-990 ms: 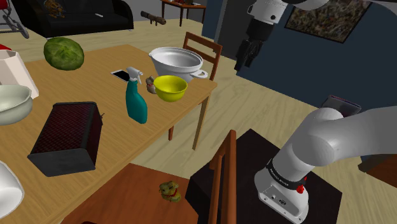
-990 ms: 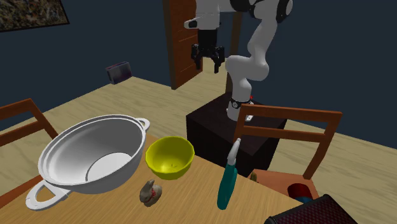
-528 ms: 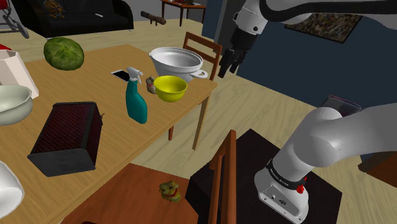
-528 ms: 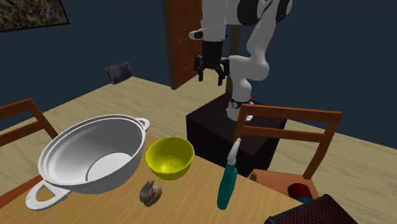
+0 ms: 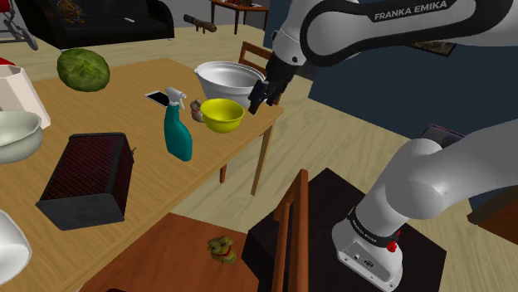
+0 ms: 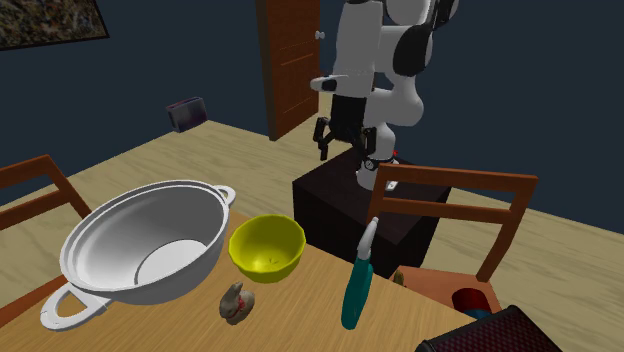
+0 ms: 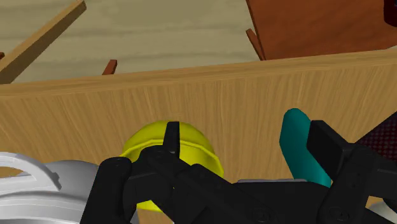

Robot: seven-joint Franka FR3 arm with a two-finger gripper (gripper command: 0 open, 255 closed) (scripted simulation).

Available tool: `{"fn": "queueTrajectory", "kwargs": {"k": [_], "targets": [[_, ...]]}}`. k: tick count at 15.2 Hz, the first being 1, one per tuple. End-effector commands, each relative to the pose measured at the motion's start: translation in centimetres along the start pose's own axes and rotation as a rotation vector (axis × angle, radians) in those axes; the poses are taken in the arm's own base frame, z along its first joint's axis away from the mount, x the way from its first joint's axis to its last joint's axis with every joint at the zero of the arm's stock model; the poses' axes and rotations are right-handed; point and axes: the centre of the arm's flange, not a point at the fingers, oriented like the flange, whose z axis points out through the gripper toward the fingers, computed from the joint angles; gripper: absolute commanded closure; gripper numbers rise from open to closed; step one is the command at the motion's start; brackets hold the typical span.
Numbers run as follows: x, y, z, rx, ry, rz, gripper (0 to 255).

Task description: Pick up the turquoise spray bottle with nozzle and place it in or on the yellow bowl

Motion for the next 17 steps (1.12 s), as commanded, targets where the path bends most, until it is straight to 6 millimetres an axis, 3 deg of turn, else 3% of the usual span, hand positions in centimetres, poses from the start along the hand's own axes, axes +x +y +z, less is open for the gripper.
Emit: {"fn": "queueTrajectory", "kwargs": {"k": [1, 16, 17], "targets": [[0.9, -1.7, 1.5, 0.000, 0.034, -0.010, 0], [8.8, -14.5, 11.8, -0.007, 0.259, -0.087, 0], [8.9, -14.7, 11.9, -0.007, 0.261, -0.088, 0]]}}
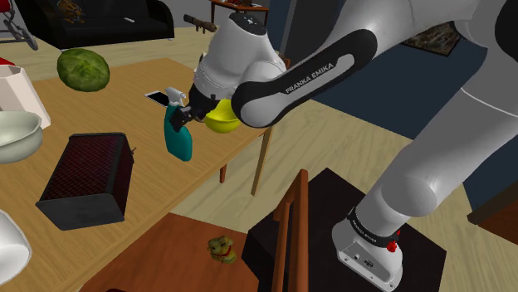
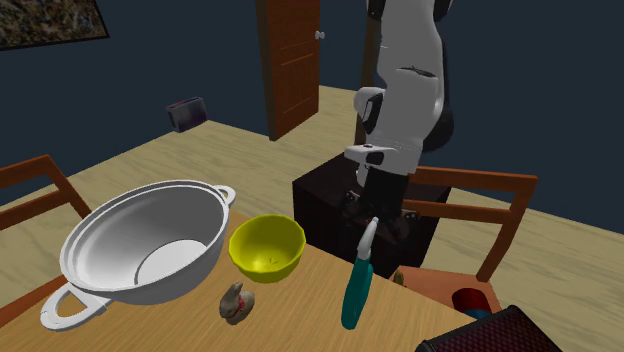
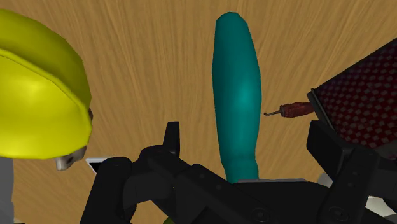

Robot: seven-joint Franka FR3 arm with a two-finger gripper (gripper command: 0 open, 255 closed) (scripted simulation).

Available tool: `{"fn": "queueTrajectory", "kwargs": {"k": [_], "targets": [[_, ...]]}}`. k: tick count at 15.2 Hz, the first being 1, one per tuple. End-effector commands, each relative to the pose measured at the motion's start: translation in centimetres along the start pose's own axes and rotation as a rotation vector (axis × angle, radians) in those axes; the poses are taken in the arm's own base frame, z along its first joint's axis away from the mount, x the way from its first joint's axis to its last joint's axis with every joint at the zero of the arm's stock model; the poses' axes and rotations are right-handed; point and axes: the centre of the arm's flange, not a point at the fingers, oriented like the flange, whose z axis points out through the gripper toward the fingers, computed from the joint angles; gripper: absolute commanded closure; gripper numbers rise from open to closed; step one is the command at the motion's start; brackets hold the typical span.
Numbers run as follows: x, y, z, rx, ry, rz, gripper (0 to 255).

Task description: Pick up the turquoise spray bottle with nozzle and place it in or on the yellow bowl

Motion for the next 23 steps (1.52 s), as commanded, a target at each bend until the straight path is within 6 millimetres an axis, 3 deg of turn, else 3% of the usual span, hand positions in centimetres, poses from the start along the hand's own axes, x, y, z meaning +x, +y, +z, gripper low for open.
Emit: {"fn": "queueTrajectory", "kwargs": {"k": [1, 7, 15, 16, 23], "targets": [[0.4, -0.5, 1.0, 0.002, 0.011, -0.003, 0], [0.4, -0.5, 4.5, 0.002, 0.011, -0.003, 0], [0.4, -0.5, 4.4, 0.002, 0.011, -0.003, 0], [0.4, -0.5, 4.4, 0.002, 0.011, -0.003, 255], [0.4, -0.5, 4.5, 0.002, 0.011, -0.003, 255]]}}
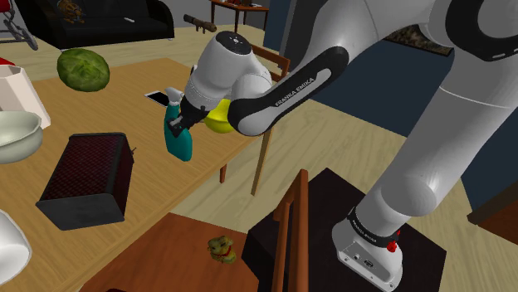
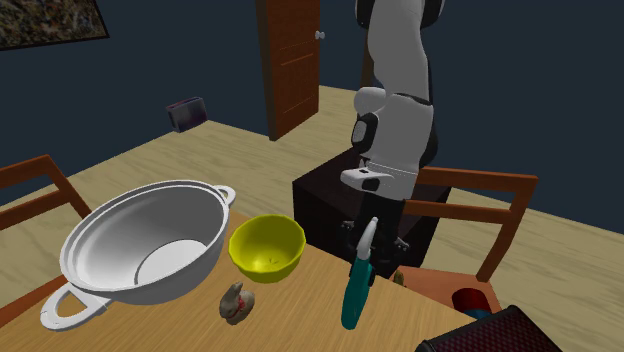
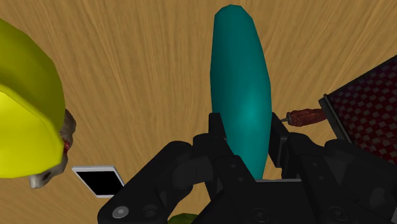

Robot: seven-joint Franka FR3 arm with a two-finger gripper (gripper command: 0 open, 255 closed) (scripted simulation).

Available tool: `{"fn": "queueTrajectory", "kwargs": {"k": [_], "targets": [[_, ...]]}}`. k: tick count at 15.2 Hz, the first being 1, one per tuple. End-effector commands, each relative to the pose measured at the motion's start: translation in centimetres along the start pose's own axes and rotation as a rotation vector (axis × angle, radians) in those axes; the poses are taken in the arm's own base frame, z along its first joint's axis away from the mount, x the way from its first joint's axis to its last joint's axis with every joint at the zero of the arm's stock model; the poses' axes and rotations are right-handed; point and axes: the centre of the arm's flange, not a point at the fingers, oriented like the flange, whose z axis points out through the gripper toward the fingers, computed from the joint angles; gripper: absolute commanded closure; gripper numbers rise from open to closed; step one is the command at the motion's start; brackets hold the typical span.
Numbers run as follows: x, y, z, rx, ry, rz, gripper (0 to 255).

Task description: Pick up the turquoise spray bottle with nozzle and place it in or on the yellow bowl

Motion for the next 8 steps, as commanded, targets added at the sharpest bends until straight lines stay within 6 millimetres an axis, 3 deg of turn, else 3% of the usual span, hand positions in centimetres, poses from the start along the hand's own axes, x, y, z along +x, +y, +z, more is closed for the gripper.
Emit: {"fn": "queueTrajectory", "kwargs": {"k": [1, 8], "targets": [[0.0, 0.0, 0.0, 0.000, 0.000, 0.000, 255], [1.6, 0.0, -2.7, 0.000, 0.000, 0.000, 255]]}}
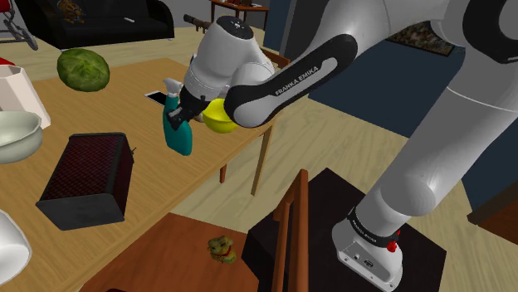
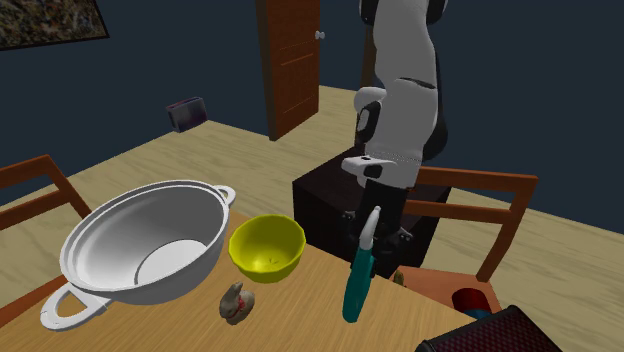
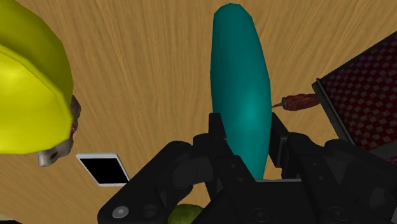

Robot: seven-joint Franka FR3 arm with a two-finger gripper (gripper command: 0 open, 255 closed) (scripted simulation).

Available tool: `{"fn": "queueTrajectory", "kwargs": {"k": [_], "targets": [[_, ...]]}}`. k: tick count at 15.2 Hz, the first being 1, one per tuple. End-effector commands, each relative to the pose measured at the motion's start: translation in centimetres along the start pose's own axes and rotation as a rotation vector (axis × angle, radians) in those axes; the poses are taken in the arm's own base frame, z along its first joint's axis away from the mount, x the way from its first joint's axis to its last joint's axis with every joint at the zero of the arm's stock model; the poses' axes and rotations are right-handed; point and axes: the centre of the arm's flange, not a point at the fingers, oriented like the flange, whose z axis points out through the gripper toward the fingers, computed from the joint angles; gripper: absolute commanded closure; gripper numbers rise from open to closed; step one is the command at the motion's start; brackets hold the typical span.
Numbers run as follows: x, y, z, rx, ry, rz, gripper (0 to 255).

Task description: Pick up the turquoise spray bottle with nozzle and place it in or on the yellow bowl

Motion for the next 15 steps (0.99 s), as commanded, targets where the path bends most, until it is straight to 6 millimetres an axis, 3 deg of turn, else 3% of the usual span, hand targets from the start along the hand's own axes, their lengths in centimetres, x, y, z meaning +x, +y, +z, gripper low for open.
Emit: {"fn": "queueTrajectory", "kwargs": {"k": [1, 15], "targets": [[0.5, 0.0, -0.9, 0.000, 0.000, 0.000, 255], [4.2, -0.1, -7.3, 0.000, 0.000, 0.000, 255]]}}
